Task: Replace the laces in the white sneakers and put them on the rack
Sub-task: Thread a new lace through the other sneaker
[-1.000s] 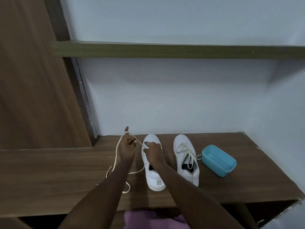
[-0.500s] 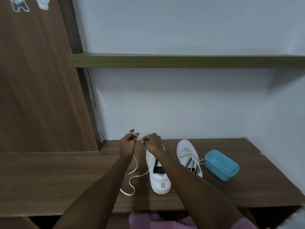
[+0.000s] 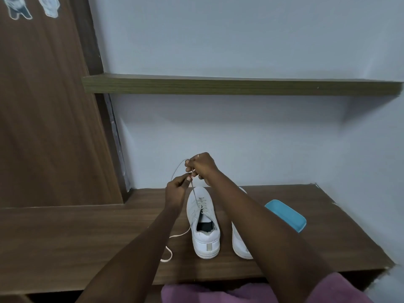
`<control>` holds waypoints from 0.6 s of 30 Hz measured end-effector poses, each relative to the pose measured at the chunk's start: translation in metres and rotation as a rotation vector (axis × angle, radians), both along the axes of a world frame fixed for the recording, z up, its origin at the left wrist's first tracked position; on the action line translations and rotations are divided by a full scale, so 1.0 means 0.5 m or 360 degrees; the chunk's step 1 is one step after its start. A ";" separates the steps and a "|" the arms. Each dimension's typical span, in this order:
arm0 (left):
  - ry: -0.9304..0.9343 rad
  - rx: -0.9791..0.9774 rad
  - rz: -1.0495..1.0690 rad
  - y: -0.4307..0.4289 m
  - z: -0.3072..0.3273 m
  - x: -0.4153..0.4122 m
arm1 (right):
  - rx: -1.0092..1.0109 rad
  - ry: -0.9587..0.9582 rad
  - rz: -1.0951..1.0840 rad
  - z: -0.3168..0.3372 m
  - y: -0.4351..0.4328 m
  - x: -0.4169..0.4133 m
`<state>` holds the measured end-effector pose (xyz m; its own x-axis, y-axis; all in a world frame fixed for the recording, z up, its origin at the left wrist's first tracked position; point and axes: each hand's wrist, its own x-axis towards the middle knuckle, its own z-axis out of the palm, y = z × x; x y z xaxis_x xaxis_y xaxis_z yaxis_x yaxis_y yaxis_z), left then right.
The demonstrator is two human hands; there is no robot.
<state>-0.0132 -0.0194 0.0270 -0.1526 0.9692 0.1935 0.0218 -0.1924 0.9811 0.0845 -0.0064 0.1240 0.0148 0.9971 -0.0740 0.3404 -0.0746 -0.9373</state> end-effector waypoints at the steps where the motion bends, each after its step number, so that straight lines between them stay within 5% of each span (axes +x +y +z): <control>1: 0.0023 -0.0006 0.0012 0.001 0.002 0.003 | -0.0008 0.0032 -0.0017 -0.001 0.002 0.008; 8: 0.0048 -0.0044 -0.0003 0.003 0.021 0.024 | -0.0003 0.0156 -0.0004 0.001 0.001 0.033; 18: 0.0694 -0.0003 0.0414 -0.004 0.029 0.017 | 0.0436 0.0213 -0.0193 0.018 0.006 0.047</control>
<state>-0.0045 -0.0215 0.0416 -0.2946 0.9102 0.2911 0.4765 -0.1242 0.8704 0.1082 -0.0034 0.1330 0.1430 0.9718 0.1875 0.2167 0.1541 -0.9640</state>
